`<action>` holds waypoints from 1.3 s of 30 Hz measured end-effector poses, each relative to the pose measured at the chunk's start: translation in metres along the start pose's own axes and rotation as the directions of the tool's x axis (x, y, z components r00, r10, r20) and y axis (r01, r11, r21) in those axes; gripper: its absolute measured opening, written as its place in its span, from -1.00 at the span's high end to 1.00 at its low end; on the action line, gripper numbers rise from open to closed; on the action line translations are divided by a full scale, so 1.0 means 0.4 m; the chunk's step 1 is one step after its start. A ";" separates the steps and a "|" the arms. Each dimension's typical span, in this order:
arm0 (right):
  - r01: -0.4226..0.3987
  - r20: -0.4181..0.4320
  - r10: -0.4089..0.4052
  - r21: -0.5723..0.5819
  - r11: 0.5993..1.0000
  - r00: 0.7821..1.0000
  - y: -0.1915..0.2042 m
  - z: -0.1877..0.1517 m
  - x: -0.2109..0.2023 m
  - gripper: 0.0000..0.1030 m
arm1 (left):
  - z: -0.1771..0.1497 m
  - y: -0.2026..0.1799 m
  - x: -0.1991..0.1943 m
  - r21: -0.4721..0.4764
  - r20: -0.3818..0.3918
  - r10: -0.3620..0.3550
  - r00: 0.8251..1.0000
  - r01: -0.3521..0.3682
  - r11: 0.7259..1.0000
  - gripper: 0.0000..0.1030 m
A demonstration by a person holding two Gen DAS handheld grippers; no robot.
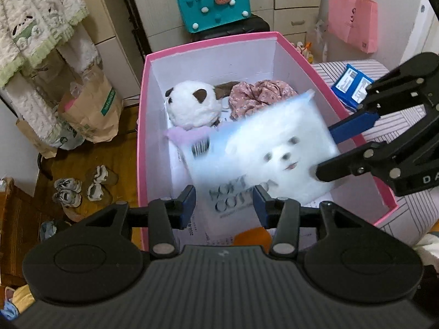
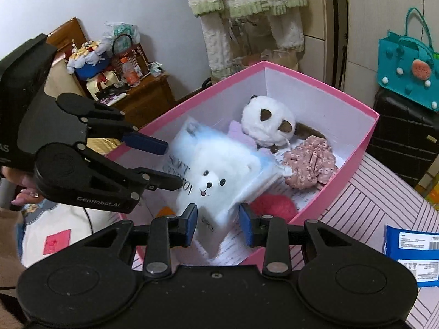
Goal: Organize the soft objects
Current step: 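Open the left tool to drop the SOFT COTTON pack into the box, then move the left tool back to the blue wipes packet on the table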
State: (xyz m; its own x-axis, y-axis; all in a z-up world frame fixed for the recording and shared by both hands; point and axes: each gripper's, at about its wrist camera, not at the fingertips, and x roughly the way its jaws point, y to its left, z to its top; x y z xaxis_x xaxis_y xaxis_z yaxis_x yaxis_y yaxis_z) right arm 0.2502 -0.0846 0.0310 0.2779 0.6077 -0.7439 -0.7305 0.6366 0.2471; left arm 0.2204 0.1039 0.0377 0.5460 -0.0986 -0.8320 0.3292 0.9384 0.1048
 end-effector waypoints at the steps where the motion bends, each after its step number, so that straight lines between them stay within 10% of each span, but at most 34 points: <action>1: -0.010 0.002 0.010 0.003 1.000 1.000 0.000 -0.002 -0.002 0.22 | 0.000 -0.003 -0.005 0.007 0.006 -0.004 1.000 0.004 1.000 0.12; 16: 0.041 0.166 -0.045 0.027 0.999 0.985 -0.002 -0.048 -0.235 0.20 | 0.038 -0.068 -0.166 -0.031 0.104 0.014 0.994 -0.011 0.999 0.12; 39: 0.197 0.333 -0.224 0.113 0.974 0.916 -0.119 -0.207 -0.529 0.04 | 0.126 -0.470 -0.249 0.137 0.287 -0.186 0.940 0.152 0.979 0.12</action>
State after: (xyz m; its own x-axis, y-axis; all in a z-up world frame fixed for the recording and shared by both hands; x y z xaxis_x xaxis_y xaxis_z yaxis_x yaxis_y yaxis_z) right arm 0.1747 -0.2830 0.1254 0.6257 0.5722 -0.5302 -0.5861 0.7934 0.1645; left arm 0.1430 -0.0793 0.1284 0.6728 -0.3626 -0.6449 0.5107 0.8583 0.0503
